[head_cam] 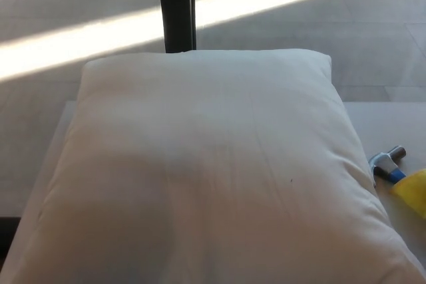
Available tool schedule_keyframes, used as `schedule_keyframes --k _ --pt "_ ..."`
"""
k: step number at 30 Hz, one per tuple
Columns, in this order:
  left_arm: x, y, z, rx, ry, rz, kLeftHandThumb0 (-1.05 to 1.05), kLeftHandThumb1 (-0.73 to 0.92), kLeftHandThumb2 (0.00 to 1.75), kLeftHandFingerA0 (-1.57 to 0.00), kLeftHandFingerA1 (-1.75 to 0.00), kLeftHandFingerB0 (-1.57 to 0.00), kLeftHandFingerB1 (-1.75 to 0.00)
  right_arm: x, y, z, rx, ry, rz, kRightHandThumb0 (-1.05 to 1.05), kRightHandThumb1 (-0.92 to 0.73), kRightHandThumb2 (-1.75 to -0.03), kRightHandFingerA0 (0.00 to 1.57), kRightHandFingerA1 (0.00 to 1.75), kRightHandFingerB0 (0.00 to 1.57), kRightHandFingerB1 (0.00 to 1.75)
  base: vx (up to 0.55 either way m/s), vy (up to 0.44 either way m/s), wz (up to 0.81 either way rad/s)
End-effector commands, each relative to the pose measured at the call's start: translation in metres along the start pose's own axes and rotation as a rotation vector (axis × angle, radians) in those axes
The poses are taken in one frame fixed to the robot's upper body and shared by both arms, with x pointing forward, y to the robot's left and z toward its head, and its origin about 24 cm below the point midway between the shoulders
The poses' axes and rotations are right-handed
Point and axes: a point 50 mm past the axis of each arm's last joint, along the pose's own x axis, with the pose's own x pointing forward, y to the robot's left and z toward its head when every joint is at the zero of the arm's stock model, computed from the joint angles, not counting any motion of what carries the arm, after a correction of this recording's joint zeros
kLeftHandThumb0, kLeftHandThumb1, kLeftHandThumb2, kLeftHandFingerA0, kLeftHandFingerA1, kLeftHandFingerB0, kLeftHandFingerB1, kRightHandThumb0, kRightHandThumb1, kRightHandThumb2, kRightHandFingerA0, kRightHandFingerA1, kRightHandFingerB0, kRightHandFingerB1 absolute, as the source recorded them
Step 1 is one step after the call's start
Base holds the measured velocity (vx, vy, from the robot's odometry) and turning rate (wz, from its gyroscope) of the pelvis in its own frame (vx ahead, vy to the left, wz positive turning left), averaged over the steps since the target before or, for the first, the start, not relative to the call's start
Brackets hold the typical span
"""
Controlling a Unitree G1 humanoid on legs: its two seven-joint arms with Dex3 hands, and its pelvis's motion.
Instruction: A hammer is kept on the right hand side and a pillow is kept on the left hand side on the desk infront of the robot and the robot uses its right hand to pick up the hammer and makes a downward swinging motion to hit the pillow
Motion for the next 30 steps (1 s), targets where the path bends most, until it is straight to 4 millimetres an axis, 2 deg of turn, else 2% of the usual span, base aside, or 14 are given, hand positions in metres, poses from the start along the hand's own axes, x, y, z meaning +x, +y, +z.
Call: schedule_keyframes --k 1,7,9,15,17,19,22,23,24,25,26,27,29,30 --pt "-0.002 0.008 0.008 -0.004 -0.020 0.010 -0.68 0.78 0.63 -0.57 -0.54 -0.48 -0.43 -0.008 -0.010 0.000 -0.077 -0.027 0.095 -0.95 -0.58 -0.95 0.00 0.17 0.00 0.00 0.00 0.000 0.00" --pt "-0.002 0.008 0.008 -0.011 -0.018 0.012 -0.67 0.78 0.63 -0.56 -0.53 -0.46 -0.42 -0.012 -0.019 -0.003 -0.076 -0.009 0.095 -0.89 -0.49 -0.88 0.00 0.22 0.00 0.00 0.00 0.000 0.00" --pt "-0.002 0.008 0.008 0.001 -0.014 0.013 -0.67 0.79 0.63 -0.55 -0.51 -0.47 -0.41 -0.020 -0.030 -0.008 -0.111 0.006 0.073 -0.90 -0.49 -0.90 0.00 0.20 0.00 0.00 0.00 0.000 0.00" --pt "-0.001 0.008 0.010 -0.006 -0.019 0.018 -0.67 0.78 0.63 -0.57 -0.53 -0.46 -0.42 -0.044 -0.072 -0.036 0.149 0.008 -0.101 -0.97 -0.62 -0.97 0.00 0.15 0.00 0.00 0.00 0.000 0.00" --pt "-0.001 0.008 0.010 -0.004 -0.018 0.016 -0.67 0.78 0.63 -0.57 -0.53 -0.46 -0.42 -0.046 -0.074 -0.038 0.161 0.008 -0.113 -0.97 -0.62 -0.97 0.00 0.15 0.00 0.00 0.00 0.000 0.00" --pt "-0.002 0.009 0.010 0.000 -0.021 0.013 -0.68 0.78 0.63 -0.57 -0.51 -0.45 -0.42 -0.065 -0.098 -0.064 0.262 0.004 -0.223 -0.93 -0.65 -0.96 0.00 0.21 0.00 0.00 0.00 0.000 0.00" --pt "0.000 0.008 0.015 -0.006 -0.025 0.025 -0.66 0.77 0.64 -0.59 -0.50 -0.46 -0.42 -0.086 -0.122 -0.116 0.507 0.123 -0.402 -0.84 -0.62 -0.89 0.00 0.08 0.08 0.09 0.00 0.000 0.00" --pt "0.000 0.008 0.015 -0.007 -0.025 0.025 -0.66 0.77 0.64 -0.59 -0.50 -0.46 -0.42 -0.087 -0.122 -0.118 0.515 0.125 -0.408 -0.84 -0.62 -0.89 0.00 0.08 0.08 0.09 0.00 0.000 0.00" --pt "0.000 0.008 0.017 -0.002 -0.030 0.024 -0.67 0.78 0.63 -0.59 -0.51 -0.46 -0.42 -0.091 -0.125 -0.130 0.562 0.163 -0.437 -0.69 -0.77 -0.63 0.00 0.00 0.00 0.23 0.00 0.000 0.00" --pt "0.000 0.009 0.017 0.005 -0.028 0.022 -0.67 0.79 0.64 -0.59 -0.51 -0.45 -0.41 -0.097 -0.127 -0.144 0.599 0.202 -0.467 -0.73 -0.64 -0.85 0.00 0.02 0.00 0.11 0.00 0.000 0.00" --pt "0.000 0.009 0.017 0.007 -0.032 0.019 -0.68 0.78 0.63 -0.58 -0.54 -0.45 -0.42 -0.101 -0.128 -0.155 0.636 0.235 -0.504 -0.67 -0.76 -0.69 0.00 0.00 0.02 0.22 0.00 0.000 0.00" --pt "0.000 0.008 0.019 0.011 -0.040 0.013 -0.67 0.79 0.63 -0.59 -0.55 -0.45 -0.42 -0.109 -0.128 -0.173 0.696 0.287 -0.562 -0.78 -0.59 -0.87 0.00 0.14 0.09 0.13 0.00 0.000 0.00" --pt "0.000 0.008 0.019 0.016 -0.039 0.014 -0.67 0.79 0.64 -0.58 -0.54 -0.45 -0.42 -0.114 -0.123 -0.187 0.716 0.343 -0.592 -0.77 -0.58 -0.89 0.00 0.16 0.05 0.18 0.00 0.000 0.00" --pt "-0.001 0.009 0.017 0.021 -0.032 0.015 -0.68 0.79 0.63 -0.59 -0.55 -0.46 -0.42 -0.114 -0.114 -0.201 0.741 0.352 -0.589 -0.65 -0.55 -0.85 0.00 0.21 0.03 0.21 0.00 0.000 0.00"
